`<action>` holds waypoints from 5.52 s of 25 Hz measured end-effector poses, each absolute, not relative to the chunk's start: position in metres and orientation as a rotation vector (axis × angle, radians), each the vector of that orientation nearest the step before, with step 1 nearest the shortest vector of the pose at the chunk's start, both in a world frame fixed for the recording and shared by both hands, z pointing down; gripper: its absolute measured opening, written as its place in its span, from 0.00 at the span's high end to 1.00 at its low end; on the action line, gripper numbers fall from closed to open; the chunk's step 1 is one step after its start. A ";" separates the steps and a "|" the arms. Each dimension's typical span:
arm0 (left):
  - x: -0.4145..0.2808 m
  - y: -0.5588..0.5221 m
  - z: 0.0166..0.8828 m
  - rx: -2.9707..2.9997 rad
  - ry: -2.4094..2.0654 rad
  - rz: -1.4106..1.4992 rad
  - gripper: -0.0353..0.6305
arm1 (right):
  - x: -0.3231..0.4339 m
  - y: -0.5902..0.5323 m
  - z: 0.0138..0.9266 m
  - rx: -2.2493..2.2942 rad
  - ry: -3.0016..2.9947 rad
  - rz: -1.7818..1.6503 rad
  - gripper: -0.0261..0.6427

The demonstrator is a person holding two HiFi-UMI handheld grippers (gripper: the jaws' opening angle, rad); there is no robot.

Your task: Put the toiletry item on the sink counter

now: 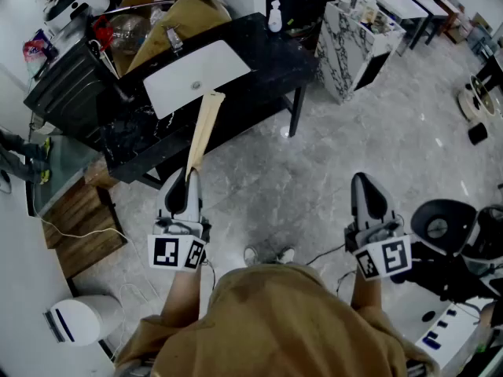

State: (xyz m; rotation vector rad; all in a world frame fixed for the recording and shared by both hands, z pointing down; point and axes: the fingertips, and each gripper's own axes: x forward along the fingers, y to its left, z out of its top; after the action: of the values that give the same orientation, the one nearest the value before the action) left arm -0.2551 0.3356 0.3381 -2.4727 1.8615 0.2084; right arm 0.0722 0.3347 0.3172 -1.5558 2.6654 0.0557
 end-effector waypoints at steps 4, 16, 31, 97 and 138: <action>-0.250 0.326 0.336 -2.475 1.852 0.216 0.89 | 0.078 0.327 0.314 -1.559 2.656 0.071 0.96; -0.209 0.311 0.323 -2.448 1.841 0.249 0.89 | 0.116 0.312 0.301 -1.469 2.660 0.107 0.96; -0.163 0.319 0.345 -2.409 1.926 0.183 0.89 | 0.175 0.298 0.344 -1.439 2.695 -0.032 0.96; -0.159 -0.185 0.376 -2.506 1.963 0.191 0.89 | 0.093 -0.228 0.358 -1.171 2.899 -0.108 0.96; -0.124 -0.250 0.479 -2.763 1.819 -0.109 0.89 | 0.108 -0.178 0.366 -1.383 2.886 -0.156 0.96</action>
State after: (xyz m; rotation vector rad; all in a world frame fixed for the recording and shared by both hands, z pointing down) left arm -0.1243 -0.2503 0.4789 -2.7630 1.8191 -0.1091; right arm 0.1077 -0.1785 0.3655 -1.3826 2.8861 -0.1562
